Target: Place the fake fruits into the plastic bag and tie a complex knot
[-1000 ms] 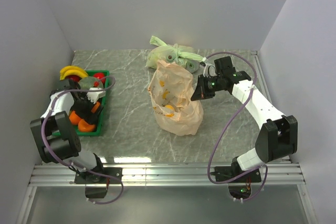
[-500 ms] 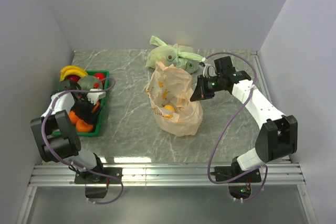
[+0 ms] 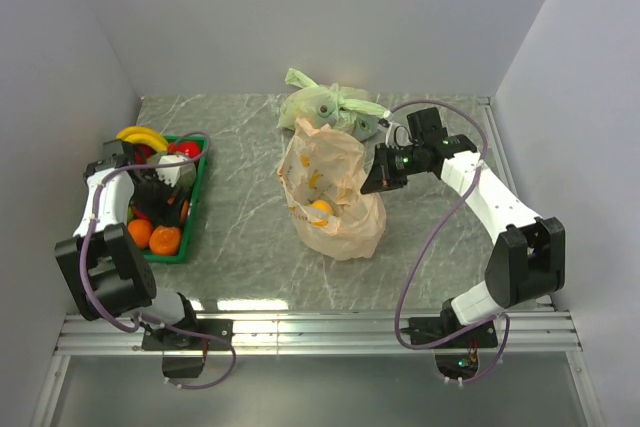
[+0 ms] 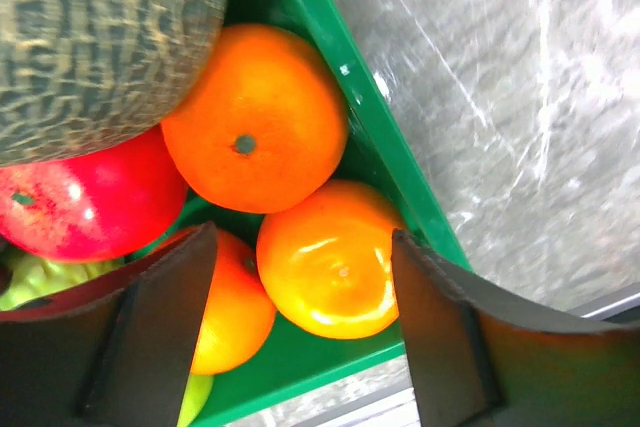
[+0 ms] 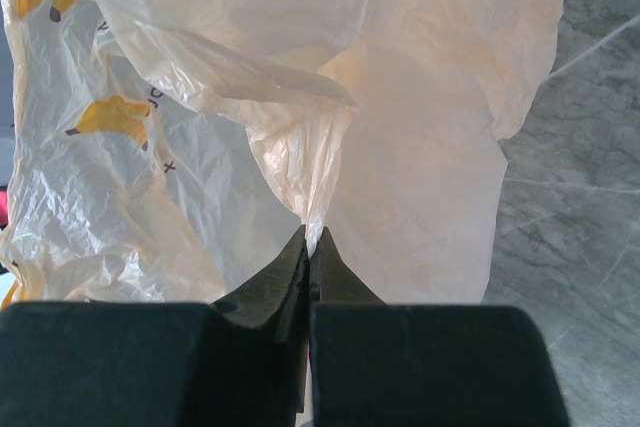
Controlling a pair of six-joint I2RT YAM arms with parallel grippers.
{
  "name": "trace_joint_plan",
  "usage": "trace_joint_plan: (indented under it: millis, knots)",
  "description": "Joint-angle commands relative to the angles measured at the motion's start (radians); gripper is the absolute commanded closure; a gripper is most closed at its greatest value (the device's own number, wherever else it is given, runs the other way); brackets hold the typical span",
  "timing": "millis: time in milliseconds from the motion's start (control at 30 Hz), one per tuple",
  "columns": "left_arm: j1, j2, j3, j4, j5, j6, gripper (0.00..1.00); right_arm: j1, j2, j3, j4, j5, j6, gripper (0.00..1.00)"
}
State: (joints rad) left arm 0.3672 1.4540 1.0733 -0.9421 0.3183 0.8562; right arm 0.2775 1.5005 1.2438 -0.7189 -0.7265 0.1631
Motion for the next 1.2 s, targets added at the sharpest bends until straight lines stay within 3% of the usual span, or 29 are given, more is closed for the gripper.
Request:
trace_joint_plan:
  millis: [0, 200, 600, 800, 1167]
  knots:
    - [0.006, -0.023, 0.033, 0.047, 0.027, -0.110, 0.20, 0.008, 0.001, 0.042, 0.016, -0.021, 0.004, 1.00]
    - [0.004, -0.040, -0.027, 0.199, 0.004, -0.276, 0.14, 0.009, -0.002, 0.036, 0.018, -0.013, 0.007, 1.00]
    - [0.027, -0.072, -0.190, 0.397, -0.068, -0.580, 0.19, 0.006, -0.005, 0.031, 0.019, -0.024, 0.015, 1.00]
    - [0.041, -0.089, -0.181, 0.431, -0.054, -0.638, 0.22, 0.006, -0.003, 0.031, 0.021, -0.027, 0.019, 1.00]
    - [0.039, -0.047, -0.208, 0.497, -0.051, -0.700, 0.16, 0.006, 0.007, 0.031, 0.018, -0.039, 0.018, 1.00]
